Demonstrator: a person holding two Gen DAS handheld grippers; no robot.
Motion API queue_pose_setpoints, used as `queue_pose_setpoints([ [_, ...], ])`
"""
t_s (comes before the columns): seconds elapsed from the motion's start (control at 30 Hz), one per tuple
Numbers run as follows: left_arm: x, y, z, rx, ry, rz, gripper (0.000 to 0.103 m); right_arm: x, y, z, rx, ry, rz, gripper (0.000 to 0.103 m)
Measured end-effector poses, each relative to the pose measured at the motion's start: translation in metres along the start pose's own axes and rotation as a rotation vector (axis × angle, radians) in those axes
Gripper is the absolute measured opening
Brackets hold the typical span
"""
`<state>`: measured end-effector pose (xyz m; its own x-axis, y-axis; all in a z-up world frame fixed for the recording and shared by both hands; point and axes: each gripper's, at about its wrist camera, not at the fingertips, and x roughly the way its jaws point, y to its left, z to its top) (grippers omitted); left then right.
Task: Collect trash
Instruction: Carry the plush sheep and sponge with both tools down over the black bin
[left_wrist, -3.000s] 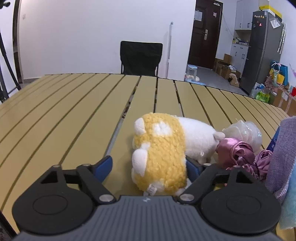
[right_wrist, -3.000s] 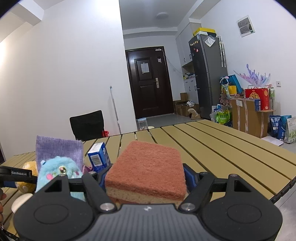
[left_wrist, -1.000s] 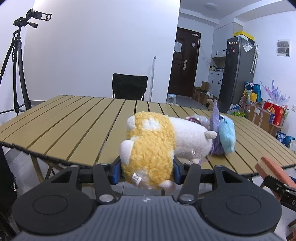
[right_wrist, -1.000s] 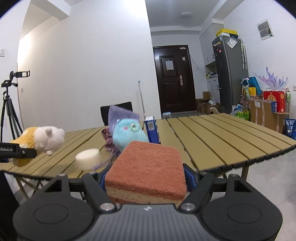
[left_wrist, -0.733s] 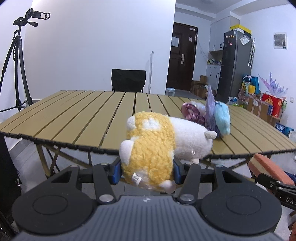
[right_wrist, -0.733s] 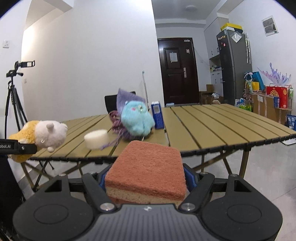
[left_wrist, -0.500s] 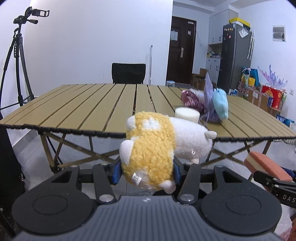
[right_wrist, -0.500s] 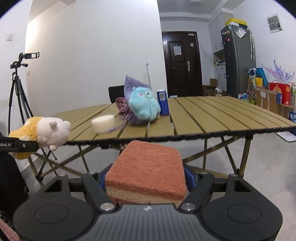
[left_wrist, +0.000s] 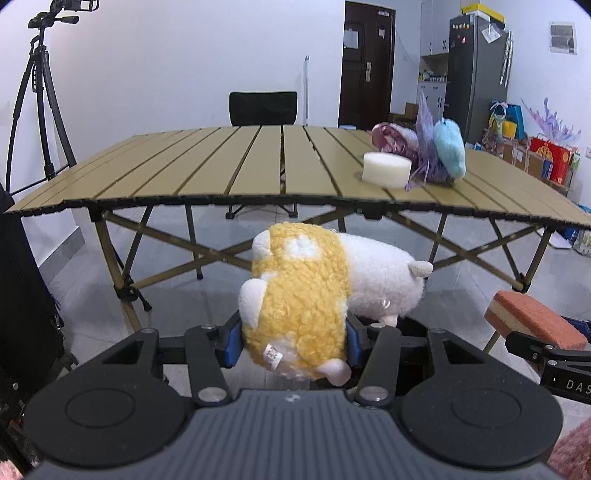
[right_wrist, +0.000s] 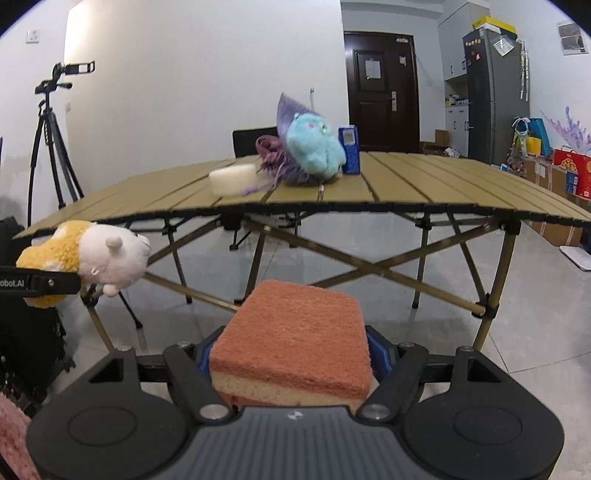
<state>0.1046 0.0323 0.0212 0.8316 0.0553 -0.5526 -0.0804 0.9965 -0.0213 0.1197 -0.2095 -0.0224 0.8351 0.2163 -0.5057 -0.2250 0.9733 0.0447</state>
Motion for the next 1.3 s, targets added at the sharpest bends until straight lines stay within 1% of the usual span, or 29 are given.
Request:
queue_pose_setpoints([
  [0.37, 0.013, 0.012, -0.024, 0.026, 0.079, 0.054, 0.052, 0.009, 0.008, -0.023, -0.032, 0.106, 0.009, 0.074],
  [0.57, 0.023, 0.023, -0.033, 0.028, 0.120, 0.094, 0.052, 0.018, 0.011, -0.039, -0.041, 0.193, 0.002, 0.074],
  [0.73, 0.029, 0.031, -0.035, 0.010, 0.148, 0.110, 0.052, 0.026, 0.012, -0.050, -0.039, 0.265, -0.012, 0.074],
  [0.87, 0.034, 0.033, -0.035, 0.002, 0.168, 0.111, 0.052, 0.031, 0.014, -0.053, -0.036, 0.299, -0.016, 0.074],
  [1.13, 0.052, 0.043, -0.032, -0.032, 0.216, 0.125, 0.052, 0.049, 0.014, -0.050, -0.016, 0.390, 0.005, 0.074],
  [1.2, 0.056, 0.045, -0.032, -0.038, 0.225, 0.128, 0.052, 0.054, 0.015, -0.048, -0.012, 0.404, 0.017, 0.074],
  [1.3, 0.062, 0.049, -0.031, -0.045, 0.237, 0.139, 0.052, 0.062, 0.023, -0.042, -0.040, 0.411, 0.030, 0.074],
])
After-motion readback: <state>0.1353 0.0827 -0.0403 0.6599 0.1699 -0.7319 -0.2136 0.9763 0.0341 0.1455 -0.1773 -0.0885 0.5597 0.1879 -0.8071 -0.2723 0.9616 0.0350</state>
